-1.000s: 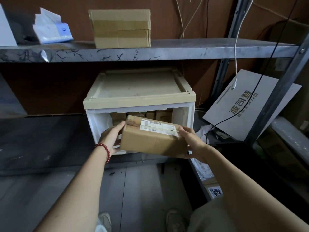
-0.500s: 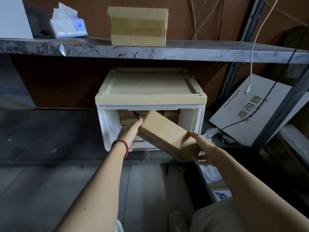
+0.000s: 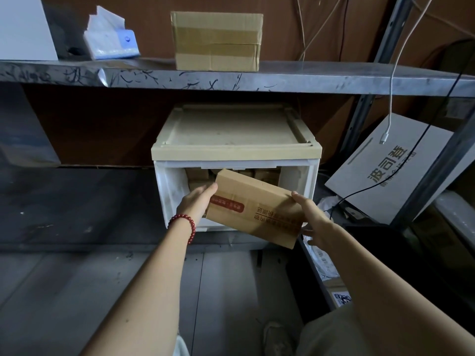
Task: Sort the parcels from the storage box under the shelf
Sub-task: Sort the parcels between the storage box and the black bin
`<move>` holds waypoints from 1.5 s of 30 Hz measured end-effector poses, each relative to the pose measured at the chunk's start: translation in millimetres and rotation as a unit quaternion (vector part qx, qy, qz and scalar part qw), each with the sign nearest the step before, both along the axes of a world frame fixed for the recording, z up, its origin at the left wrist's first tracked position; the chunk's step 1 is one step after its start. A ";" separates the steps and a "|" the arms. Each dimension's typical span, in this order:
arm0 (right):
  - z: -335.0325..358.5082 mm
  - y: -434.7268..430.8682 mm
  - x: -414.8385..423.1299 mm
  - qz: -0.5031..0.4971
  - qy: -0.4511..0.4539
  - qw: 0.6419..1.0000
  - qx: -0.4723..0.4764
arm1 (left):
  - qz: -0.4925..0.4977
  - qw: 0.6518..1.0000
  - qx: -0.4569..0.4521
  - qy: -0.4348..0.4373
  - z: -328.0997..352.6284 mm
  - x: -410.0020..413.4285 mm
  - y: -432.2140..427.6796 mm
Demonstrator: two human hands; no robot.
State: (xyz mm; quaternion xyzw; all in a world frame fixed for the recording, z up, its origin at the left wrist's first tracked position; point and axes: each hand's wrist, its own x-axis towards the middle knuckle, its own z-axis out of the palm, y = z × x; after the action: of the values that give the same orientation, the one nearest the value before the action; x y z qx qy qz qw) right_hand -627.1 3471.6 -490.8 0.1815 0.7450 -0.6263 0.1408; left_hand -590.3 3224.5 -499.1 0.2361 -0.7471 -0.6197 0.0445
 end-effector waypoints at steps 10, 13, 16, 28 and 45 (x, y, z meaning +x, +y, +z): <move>2.8 5.3 -4.0 0.031 -0.030 0.999 0.008 | 0.019 1.000 -0.006 0.005 -2.6 7.9 -6.6; 5.3 2.0 1.9 0.044 -0.046 0.997 -0.048 | 0.024 1.000 -0.011 0.013 -0.1 8.6 -3.6; 6.0 0.4 3.6 0.017 -0.033 0.994 -0.103 | 0.022 0.999 -0.017 0.024 2.7 8.7 2.8; 0.7 38.3 2.3 -0.039 0.127 0.990 0.049 | -0.040 0.996 -0.044 0.061 4.2 8.2 22.2; 6.2 210.1 64.6 -0.102 0.158 0.981 -0.052 | -0.208 0.966 -0.119 0.096 39.2 -6.6 202.1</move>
State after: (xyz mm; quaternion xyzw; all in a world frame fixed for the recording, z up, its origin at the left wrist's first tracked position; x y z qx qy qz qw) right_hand -562.5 3681.7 -484.6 0.1483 0.7020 -0.6957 -0.0341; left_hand -596.8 3426.6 -459.9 0.0078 -0.8403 -0.5419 0.0138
